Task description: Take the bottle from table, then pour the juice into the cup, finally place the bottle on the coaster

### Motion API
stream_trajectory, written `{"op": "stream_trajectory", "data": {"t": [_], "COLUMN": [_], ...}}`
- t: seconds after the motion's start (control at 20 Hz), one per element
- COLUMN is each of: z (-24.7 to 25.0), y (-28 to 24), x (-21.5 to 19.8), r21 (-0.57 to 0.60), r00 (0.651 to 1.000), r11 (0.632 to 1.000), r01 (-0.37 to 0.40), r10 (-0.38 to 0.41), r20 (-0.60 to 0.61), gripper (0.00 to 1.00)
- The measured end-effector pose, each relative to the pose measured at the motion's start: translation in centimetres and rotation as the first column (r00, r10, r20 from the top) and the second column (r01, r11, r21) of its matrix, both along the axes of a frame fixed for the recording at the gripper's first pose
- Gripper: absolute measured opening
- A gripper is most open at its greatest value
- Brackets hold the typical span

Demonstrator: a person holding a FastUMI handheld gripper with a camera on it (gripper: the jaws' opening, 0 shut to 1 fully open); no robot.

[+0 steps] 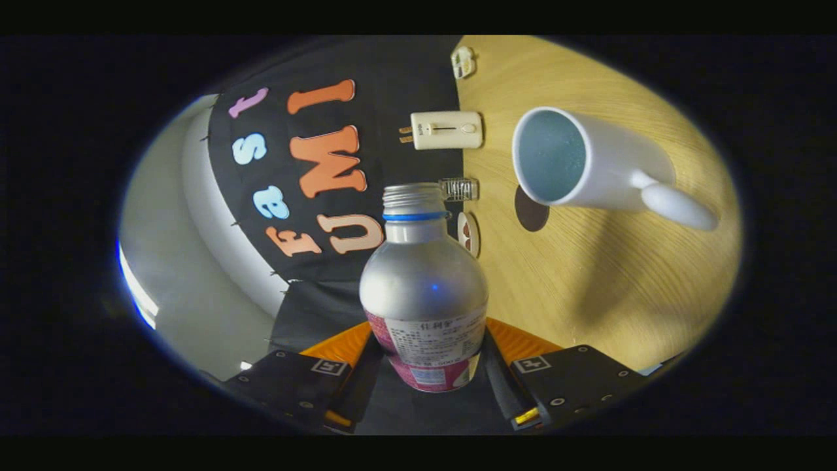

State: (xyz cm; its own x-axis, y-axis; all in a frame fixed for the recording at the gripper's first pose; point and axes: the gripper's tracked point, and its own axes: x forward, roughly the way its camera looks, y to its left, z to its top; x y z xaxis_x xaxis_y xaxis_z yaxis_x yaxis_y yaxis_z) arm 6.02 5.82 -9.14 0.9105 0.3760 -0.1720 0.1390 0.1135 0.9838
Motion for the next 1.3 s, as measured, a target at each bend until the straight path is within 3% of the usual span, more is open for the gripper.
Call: {"op": "stream_trajectory", "data": {"t": [0.15,0.3,0.6,0.9,1.3], "z": [0.1,1.1,1.9,1.1,-1.1], "y": [-0.5,-0.8,-0.8,-1.3,-2.5], "x": [0.2,0.1,1.7,4.7,11.0], "r21": [-0.167,-0.347,-0.651,-0.809,-0.884], "r00": [1.000,0.998,0.989,0.984,0.986], "r11": [0.986,0.938,0.756,0.578,0.448], "r01": [0.005,0.024,0.061,0.105,0.133], "r10": [0.000,-0.001,0.044,0.057,0.031], "r20": [0.030,0.067,0.144,0.169,0.164], "gripper": [0.76,0.77,0.77,0.77,0.77]}}
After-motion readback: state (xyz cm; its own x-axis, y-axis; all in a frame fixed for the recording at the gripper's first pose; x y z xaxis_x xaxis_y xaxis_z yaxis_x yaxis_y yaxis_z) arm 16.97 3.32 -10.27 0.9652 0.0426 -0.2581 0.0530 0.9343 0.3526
